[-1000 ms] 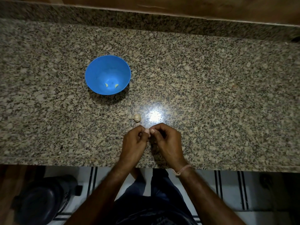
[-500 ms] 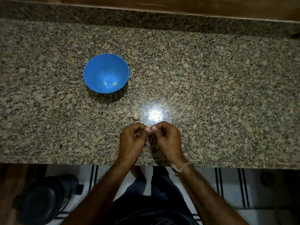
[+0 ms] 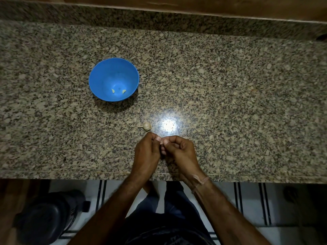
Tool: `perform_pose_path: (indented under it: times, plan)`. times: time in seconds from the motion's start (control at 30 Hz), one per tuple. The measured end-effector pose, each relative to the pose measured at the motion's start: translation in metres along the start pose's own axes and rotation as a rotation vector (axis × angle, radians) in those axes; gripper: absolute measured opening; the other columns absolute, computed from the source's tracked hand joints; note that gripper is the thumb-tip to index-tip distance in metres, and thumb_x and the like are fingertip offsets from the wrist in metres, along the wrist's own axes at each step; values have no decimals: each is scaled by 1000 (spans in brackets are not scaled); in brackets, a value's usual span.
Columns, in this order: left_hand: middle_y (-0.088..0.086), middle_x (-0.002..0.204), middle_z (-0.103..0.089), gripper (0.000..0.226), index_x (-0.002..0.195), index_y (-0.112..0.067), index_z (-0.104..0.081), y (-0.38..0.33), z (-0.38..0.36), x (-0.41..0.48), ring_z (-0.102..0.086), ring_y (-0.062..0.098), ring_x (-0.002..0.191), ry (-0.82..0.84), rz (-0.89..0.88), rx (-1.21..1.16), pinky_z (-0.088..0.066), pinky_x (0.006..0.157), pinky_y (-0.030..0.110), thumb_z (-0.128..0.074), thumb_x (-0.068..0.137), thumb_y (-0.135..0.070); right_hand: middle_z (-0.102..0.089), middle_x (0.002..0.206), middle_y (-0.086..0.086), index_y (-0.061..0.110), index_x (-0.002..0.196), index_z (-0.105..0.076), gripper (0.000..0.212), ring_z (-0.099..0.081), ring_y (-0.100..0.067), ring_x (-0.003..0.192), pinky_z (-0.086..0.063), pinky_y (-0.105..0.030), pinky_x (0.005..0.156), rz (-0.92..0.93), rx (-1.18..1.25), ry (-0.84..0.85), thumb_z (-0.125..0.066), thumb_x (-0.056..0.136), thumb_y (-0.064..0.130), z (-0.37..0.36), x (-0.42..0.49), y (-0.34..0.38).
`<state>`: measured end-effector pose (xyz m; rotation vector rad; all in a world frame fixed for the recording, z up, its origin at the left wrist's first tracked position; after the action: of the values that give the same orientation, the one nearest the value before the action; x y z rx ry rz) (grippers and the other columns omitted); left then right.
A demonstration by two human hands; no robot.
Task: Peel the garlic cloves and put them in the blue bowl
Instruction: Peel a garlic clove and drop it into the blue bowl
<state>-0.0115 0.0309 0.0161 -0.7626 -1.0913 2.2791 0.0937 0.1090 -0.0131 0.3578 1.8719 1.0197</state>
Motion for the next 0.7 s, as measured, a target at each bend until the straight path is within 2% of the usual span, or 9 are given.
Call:
perform_pose_path:
  times: [0.13,0.3,0.4,0.47,0.57,0.7]
  plan:
    - [-9,68,-55,28,80,-22,-50,-2,-3,4,-50,1,61,-9,29,-9,-35,52,11,-50,108,-23,-71,76,-14,-2,99,-72,7,-65,-17,66,-57,-32,67,-36,61,-1,-67,99,3,0,2,0]
    - [-9,66,-55,32,76,-26,-49,-1,-5,9,-55,-7,60,-34,54,-28,-35,52,11,-51,108,-22,-71,78,-16,-11,104,-69,13,-66,-16,67,-58,-28,66,-4,37,8,-67,99,1,2,6,5]
    - [-7,69,-59,27,81,-18,-58,7,-6,12,-56,1,61,-49,101,-41,-35,53,11,-52,108,-23,-73,77,-12,-11,104,-69,13,-68,-13,67,-59,-25,67,24,-33,1,-67,99,1,3,7,6]
    - [-4,72,-66,25,86,-16,-65,15,-7,14,-61,7,65,-58,135,-71,-43,58,18,-53,107,-22,-73,79,-14,-12,105,-69,14,-70,-15,70,-60,-25,70,44,-55,-20,-67,99,1,6,9,5]
    - [-3,77,-73,22,92,-17,-72,20,-5,11,-68,5,66,-54,194,-172,-53,64,26,-55,106,-19,-73,84,-19,-7,101,-70,9,-70,-17,72,-61,-25,70,66,-53,-62,-68,99,2,10,12,1]
    - [0,75,-76,13,91,-19,-75,18,-7,2,-73,14,71,-15,247,-278,-60,67,31,-71,97,-30,-74,92,-26,0,97,-72,5,-72,-23,81,-62,-32,77,104,-64,-92,-68,99,3,10,13,-1]
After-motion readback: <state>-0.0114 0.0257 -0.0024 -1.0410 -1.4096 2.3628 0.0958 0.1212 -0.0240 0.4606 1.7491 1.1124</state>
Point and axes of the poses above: each hand's wrist, its own x-axis towards the middle knuckle, its own z-axis out of the back of the hand, y = z × x, the point moved 5 cm from there along x, towards the middle knuckle
